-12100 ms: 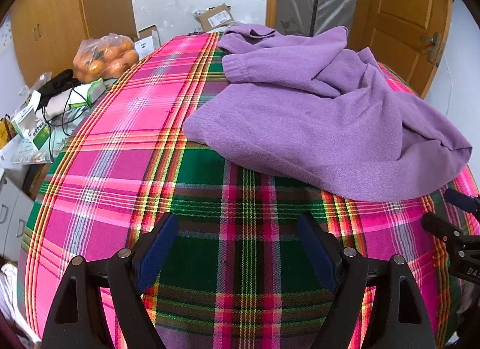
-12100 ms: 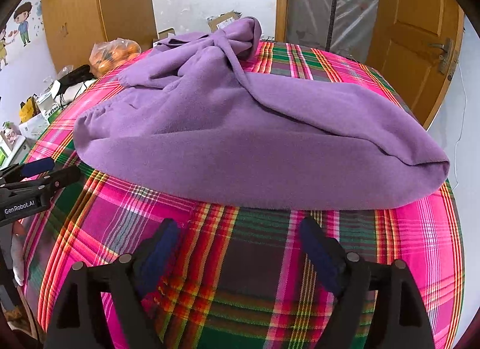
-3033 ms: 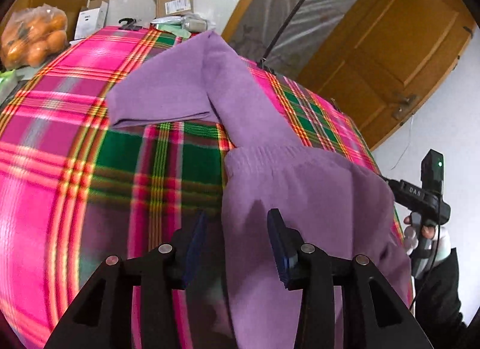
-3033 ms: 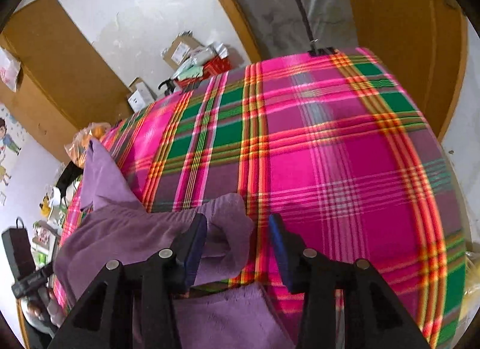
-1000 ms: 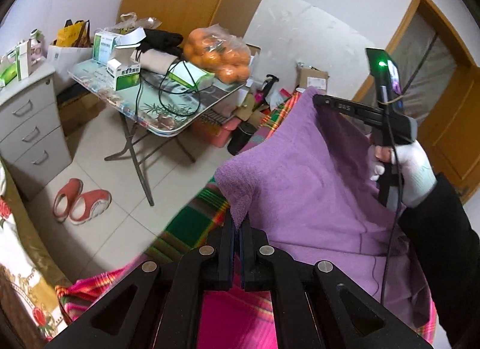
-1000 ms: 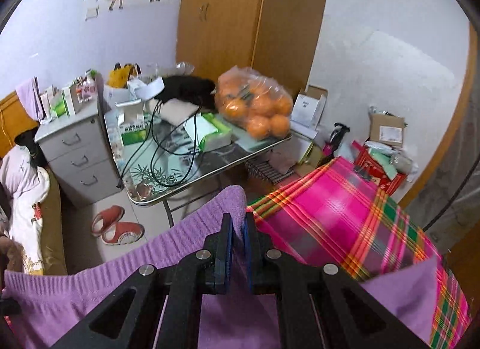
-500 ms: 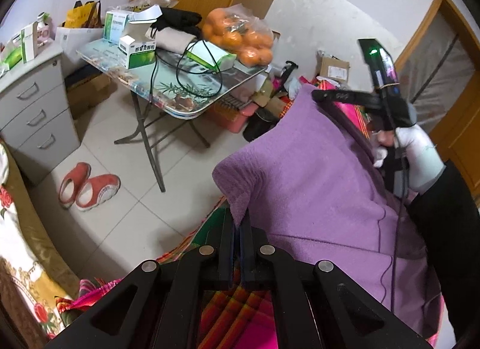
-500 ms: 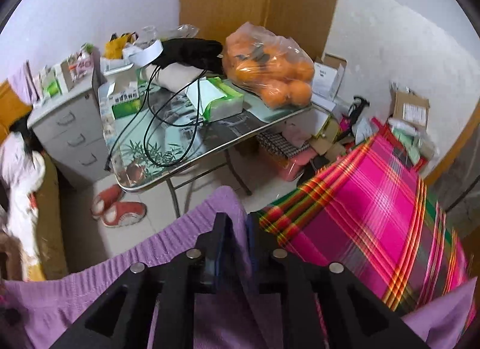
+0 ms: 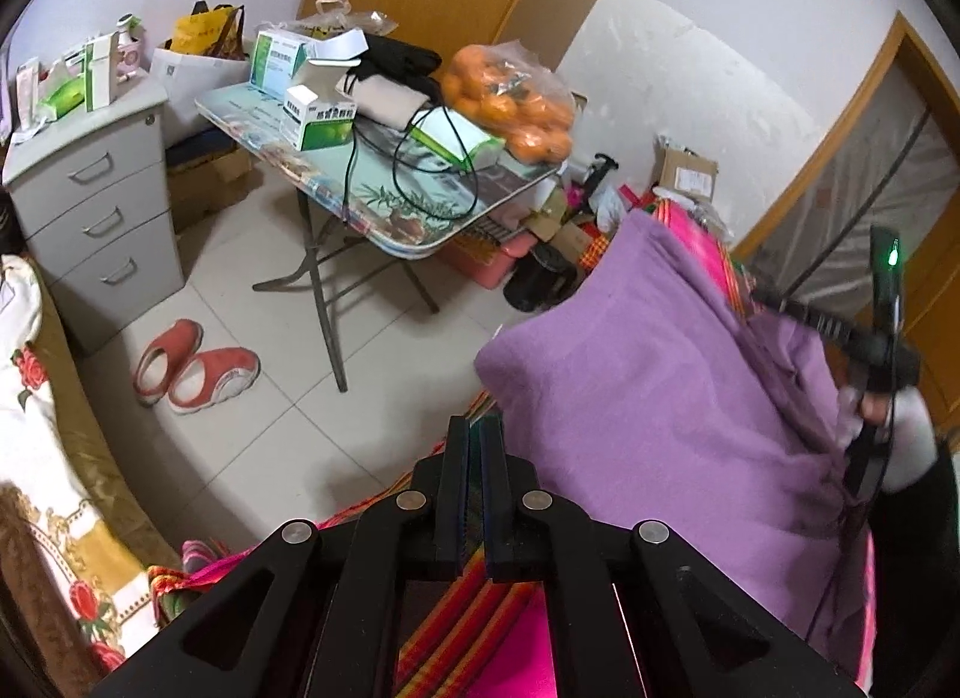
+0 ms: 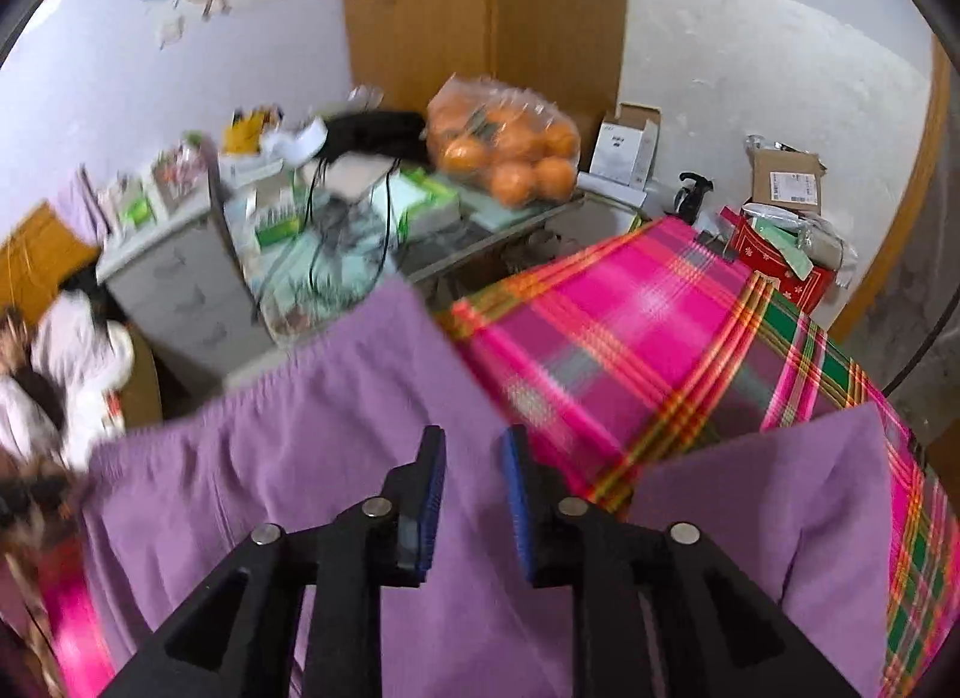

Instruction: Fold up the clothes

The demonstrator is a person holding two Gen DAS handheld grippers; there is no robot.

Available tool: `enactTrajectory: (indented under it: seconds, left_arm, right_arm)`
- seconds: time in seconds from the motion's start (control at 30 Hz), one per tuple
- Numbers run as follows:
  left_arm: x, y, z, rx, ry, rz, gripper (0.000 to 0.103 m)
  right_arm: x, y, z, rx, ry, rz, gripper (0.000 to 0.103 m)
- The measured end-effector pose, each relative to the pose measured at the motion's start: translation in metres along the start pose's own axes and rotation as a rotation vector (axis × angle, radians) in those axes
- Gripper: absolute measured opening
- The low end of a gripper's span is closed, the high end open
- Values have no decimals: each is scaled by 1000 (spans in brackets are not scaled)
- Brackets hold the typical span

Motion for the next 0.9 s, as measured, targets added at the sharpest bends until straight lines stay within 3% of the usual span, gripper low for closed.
enactTrajectory:
  seconds: [0.27,0.4,0.43,0.47,0.53,0.73,0.9]
  left_arm:
    - [6,30,-1,-35,-88,55,18]
    - [6,41,-1,-19,-71,66,17]
    - [6,39,-2,-16,-57,57,13]
    - [6,37,-3,-14,-43,47,11]
    - [6,31,-5,-11,-14,24,10]
    - [5,24,2,-8,-10,12,9]
    - [3,24,6,-8,-25,17,9]
  right_arm:
    - [-16,5,-1,4,-26,49,38]
    - [-26,19,-8,-31,-35,112,41]
    - [-26,22,-9,-39,-35,119,37]
    - [-26,25,-12,-46,-31,122,21]
    - [-24,30,-17,-58,-22,123,5]
    - [-1,41,-41,-114,30,87,5]
    - [0,50,-47,-149,35,114,10]
Point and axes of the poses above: each gripper's, at about its wrist camera, not at the fingertips, and y roughly the way its jaws point, z to its left, x to its top, the point moved 3 cm from there along y, roughly the way its jaws point, and after that the axes turned 7 degrees about -z, right-handed, at the moved point
